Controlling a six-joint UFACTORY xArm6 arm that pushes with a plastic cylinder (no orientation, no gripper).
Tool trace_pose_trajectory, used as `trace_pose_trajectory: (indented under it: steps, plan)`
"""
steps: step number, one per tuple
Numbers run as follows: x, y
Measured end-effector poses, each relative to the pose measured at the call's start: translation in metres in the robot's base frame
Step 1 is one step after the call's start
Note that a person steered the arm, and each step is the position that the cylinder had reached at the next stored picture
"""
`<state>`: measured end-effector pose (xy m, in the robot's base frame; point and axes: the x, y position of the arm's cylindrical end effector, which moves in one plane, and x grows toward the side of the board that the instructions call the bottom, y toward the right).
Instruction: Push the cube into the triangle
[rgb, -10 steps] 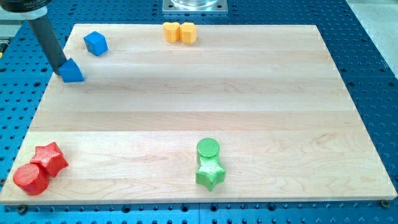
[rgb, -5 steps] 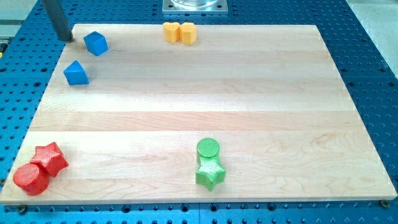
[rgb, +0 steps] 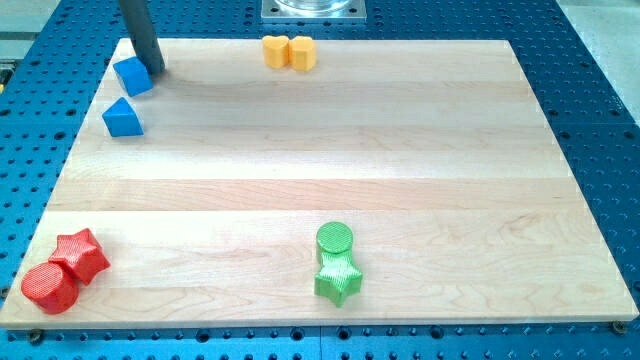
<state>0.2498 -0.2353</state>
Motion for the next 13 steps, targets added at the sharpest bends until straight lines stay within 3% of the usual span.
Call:
trace_pose_trajectory:
  steps: [2, 4, 6, 8, 10, 11, 13]
  plan:
    - [-0.043, -0.019]
    - [-0.007, -0.04]
    - [-0.003, 0.009]
    - [0.051, -0.007]
    - [-0.005, -0.02]
    - [-0.013, -0.065]
    - [-0.001, -0.067]
